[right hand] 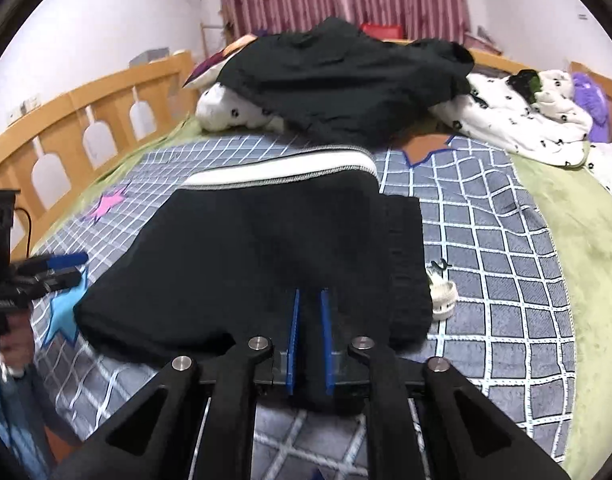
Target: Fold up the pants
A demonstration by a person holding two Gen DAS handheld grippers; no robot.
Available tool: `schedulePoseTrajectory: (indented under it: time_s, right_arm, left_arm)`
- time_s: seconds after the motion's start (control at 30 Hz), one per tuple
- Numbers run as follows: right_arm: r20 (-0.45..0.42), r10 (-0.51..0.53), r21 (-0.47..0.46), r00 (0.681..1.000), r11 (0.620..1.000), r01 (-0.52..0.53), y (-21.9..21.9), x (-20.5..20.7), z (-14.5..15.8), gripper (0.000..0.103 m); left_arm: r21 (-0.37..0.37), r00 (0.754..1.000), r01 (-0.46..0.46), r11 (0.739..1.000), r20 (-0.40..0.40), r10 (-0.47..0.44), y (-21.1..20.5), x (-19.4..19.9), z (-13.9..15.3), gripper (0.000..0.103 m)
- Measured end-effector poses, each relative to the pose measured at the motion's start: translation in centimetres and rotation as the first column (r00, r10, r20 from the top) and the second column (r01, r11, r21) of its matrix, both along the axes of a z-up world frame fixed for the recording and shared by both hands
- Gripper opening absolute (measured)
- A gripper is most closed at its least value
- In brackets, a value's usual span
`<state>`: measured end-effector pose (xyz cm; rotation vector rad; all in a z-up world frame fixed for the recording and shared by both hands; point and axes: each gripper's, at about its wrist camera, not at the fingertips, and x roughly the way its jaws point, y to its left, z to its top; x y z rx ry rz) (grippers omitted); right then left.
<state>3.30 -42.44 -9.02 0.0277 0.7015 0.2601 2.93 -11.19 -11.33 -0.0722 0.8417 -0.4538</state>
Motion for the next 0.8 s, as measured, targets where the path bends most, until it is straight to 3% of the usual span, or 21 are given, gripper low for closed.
schedulePoseTrajectory:
  time_s: [0.07, 0.13, 0.2, 0.27, 0.37, 0.4, 0.5, 0.6, 0.67, 0.7, 0.73, 0.8]
  right_arm:
    - [-0.067, 0.024, -0.065, 0.997, 0.997, -0.029, 1.0, 0.7, -1.7, 0.014]
    - [-0.098, 0.046, -0.121, 0.994, 0.991, -0.058, 1.1, 0.7, -3.1, 0.015]
    - [-0.118, 0.048, -0.114, 0.992, 0.992, -0.062, 1.0, 0.4, -3.1, 0.014]
    - [-0.147, 0.038, -0.081, 0.988, 0.995, -0.051, 0.3, 0.0, -2.6, 0.013]
    - [-0.116, 0.006, -0.059, 0.993, 0.998, -0.013, -0.3, -0.5, -1.3, 0.011]
    - [-0.091, -0.010, -0.042, 0.996, 0.999, 0.006, -0.6, -0.1, -0.7, 0.015]
    - [-0.052, -0.093, -0.032, 0.994, 0.995, 0.091, -0.9, 2.4, 0.2, 0.044]
    - [-0.069, -0.158, -0.050, 0.985, 0.987, 0.155, -0.8, 7.0, -0.2, 0.046]
    - [-0.147, -0.173, -0.022, 0.974, 0.985, 0.172, -0.7, 9.8, -1.7, 0.046]
    - [-0.165, -0.172, -0.006, 0.971, 0.985, 0.174, -0.7, 10.6, -2.3, 0.037]
    - [-0.143, -0.165, -0.017, 0.976, 0.986, 0.164, -0.5, 10.7, -2.2, 0.011]
    - [-0.066, -0.122, 0.048, 0.990, 0.991, 0.125, -1.4, 9.3, -0.2, 0.008]
  left_arm:
    - [0.037, 0.998, -0.005, 0.999, -0.061, 0.008, -0.7, 0.3, -2.7, 0.071]
    - [0.060, 1.000, -0.010, 0.998, 0.000, 0.010, -0.9, -0.8, -3.2, 0.072]
    - [0.070, 1.000, 0.003, 0.998, -0.015, -0.002, -0.9, -1.0, -3.0, 0.072]
    - [0.029, 0.998, 0.016, 0.999, -0.068, -0.014, 0.0, -0.3, -2.5, 0.072]
    - [-0.037, 0.994, -0.007, 0.999, -0.107, 0.003, 1.6, 0.9, -1.5, 0.071]
    - [-0.045, 0.995, -0.020, 0.999, -0.096, 0.016, 2.1, 1.3, -1.1, 0.071]
    - [-0.016, 0.996, -0.058, 0.998, -0.071, 0.057, 3.0, 3.4, 0.0, 0.071]
    - [-0.015, 0.995, -0.070, 0.997, -0.079, 0.069, 3.9, 5.2, 0.7, 0.071]
    - [-0.006, 0.994, -0.079, 0.997, -0.075, 0.078, 4.5, 6.1, 0.9, 0.071]
    - [0.002, 0.994, -0.083, 0.997, -0.073, 0.083, 4.6, 6.3, 0.9, 0.071]
    - [0.010, 0.994, -0.087, 0.996, -0.070, 0.088, 4.9, 6.5, 0.8, 0.071]
    - [0.017, 0.993, -0.093, 0.996, -0.066, 0.094, 5.3, 6.9, 0.7, 0.071]
